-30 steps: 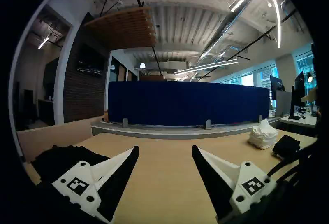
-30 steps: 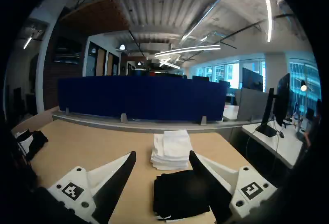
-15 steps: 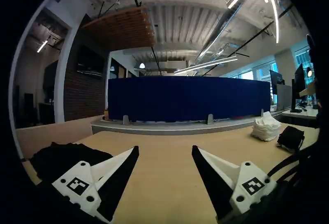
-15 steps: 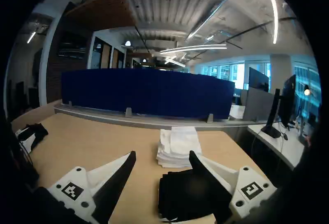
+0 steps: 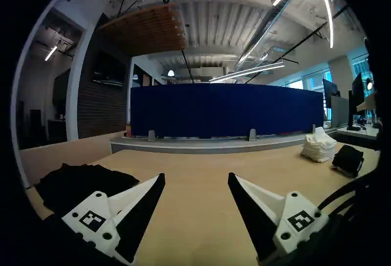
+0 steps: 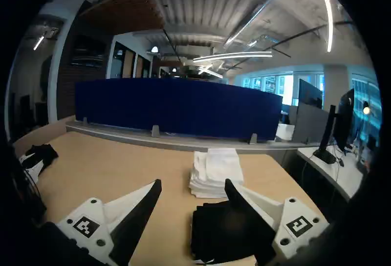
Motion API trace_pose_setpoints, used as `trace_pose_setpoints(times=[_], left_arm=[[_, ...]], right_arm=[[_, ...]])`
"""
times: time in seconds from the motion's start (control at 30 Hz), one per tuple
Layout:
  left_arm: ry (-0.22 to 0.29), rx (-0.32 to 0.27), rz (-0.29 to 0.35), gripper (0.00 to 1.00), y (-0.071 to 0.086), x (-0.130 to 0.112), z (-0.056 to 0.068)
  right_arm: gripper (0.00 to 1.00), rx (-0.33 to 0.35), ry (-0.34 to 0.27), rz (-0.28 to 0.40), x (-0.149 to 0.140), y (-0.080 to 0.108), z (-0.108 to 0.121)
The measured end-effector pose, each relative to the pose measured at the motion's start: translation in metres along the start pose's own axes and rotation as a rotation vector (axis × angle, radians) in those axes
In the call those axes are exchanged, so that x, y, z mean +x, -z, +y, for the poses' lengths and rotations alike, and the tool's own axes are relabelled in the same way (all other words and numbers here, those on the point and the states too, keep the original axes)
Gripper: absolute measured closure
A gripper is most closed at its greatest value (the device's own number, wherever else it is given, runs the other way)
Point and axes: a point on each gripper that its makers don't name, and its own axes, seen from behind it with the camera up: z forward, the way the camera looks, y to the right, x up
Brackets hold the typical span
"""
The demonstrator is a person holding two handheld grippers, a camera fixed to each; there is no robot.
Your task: Fold towel
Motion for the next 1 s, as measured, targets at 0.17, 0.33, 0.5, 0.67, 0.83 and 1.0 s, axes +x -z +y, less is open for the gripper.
trace_pose_setpoints(times=[0.17, 0.33, 0.5, 0.67, 0.83, 1.0], left_arm=[[-0.001, 0.004, 0.000, 0.05, 0.001, 0.001, 0.000], [0.000, 0.002, -0.001, 0.04, 0.001, 0.001, -0.001], [-0.001, 0.002, -0.001, 0.04, 0.001, 0.001, -0.001], [-0.002, 0.003, -0.001, 0.04, 0.001, 0.001, 0.000], [-0.002, 0.003, -0.001, 0.04, 0.002, 0.001, 0.000], [-0.002, 0.003, -0.001, 0.04, 0.002, 0.001, 0.000]], right_arm=[[0.00, -0.001, -0.006, 0.003, 0.000, 0.001, 0.001], [0.00, 0.006, -0.013, 0.015, 0.003, 0.003, 0.004], [0.00, 0.022, -0.014, 0.036, 0.008, 0.005, 0.009], [0.00, 0.025, -0.038, 0.079, 0.017, 0.008, 0.022], [0.00, 0.023, -0.093, 0.120, 0.020, 0.011, 0.035], [0.00, 0.027, -0.146, 0.150, 0.011, 0.012, 0.047]])
